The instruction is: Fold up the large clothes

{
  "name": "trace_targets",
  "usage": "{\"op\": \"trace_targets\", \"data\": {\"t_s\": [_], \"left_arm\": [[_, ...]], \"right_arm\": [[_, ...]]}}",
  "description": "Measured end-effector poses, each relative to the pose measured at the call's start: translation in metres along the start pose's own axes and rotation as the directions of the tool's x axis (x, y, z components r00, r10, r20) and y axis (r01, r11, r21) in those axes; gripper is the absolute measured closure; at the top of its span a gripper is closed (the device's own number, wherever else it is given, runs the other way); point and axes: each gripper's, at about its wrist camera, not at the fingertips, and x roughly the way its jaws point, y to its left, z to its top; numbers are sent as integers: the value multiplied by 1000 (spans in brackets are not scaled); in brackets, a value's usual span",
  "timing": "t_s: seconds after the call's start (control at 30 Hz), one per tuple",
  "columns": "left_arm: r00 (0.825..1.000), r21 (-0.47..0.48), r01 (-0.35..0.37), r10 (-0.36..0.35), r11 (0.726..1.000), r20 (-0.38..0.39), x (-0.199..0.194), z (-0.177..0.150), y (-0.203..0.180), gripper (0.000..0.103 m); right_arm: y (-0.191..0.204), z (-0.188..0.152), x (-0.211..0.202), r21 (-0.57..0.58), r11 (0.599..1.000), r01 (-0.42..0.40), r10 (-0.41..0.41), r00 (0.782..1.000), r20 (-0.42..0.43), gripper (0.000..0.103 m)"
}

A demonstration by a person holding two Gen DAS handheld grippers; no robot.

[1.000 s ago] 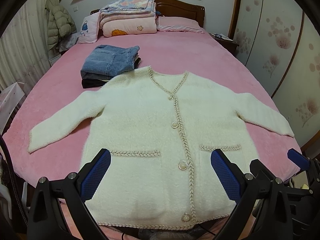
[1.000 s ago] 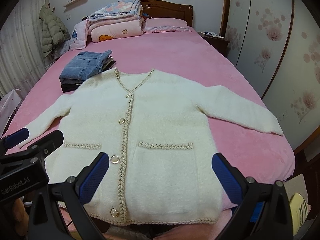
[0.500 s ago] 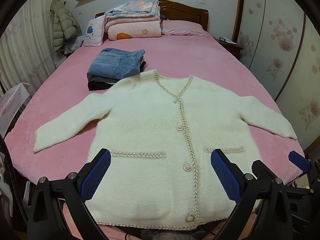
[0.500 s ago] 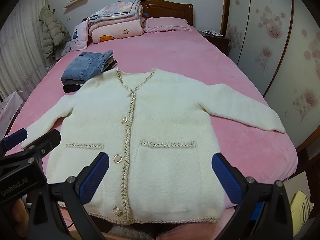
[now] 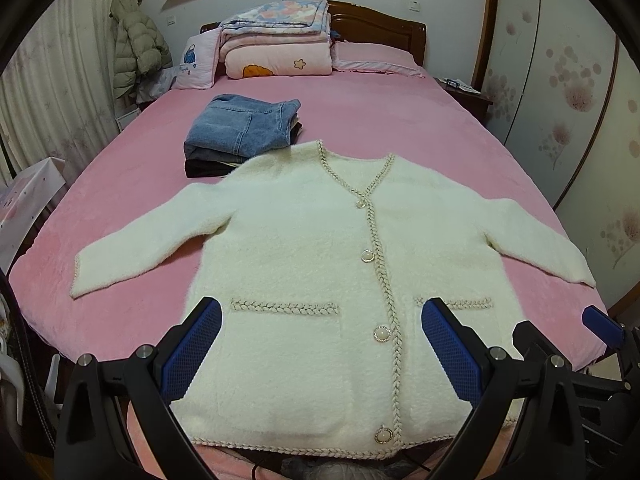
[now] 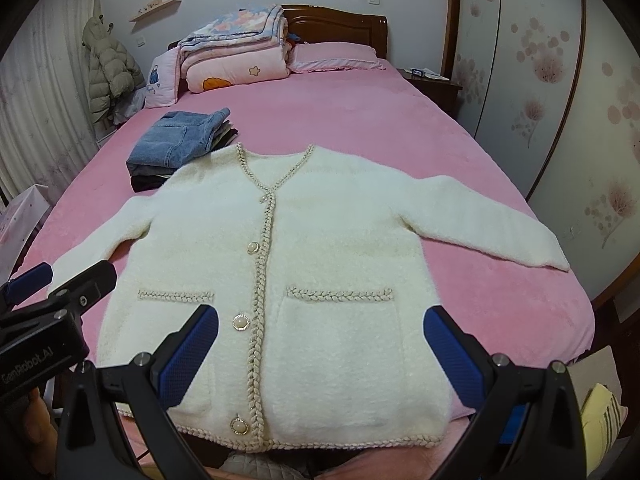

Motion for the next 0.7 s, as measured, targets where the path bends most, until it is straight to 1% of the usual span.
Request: {"op": "trace_targets", "data": {"t_s": [0.2, 0.37, 0.53, 0.7], "left_arm": [[1000, -3, 4, -4, 1000, -7, 0, 0, 4, 3], [1000, -3, 5, -5, 1000, -8, 0, 1, 4, 3], [1000, 6, 9, -9, 1000, -23, 2, 1, 1, 3], [1000, 19, 10, -9, 1000, -30, 4, 0, -3, 3]], "right_arm": [[0, 0, -5, 8, 1000, 8, -8, 1000, 22, 1], [-7, 2, -5, 44, 999, 14, -15, 1000, 16, 1], [-17, 1, -6, 91, 996, -9, 8, 1000, 8, 1], [-18, 0, -6, 85, 996, 8, -8, 1000, 7, 1]]}}
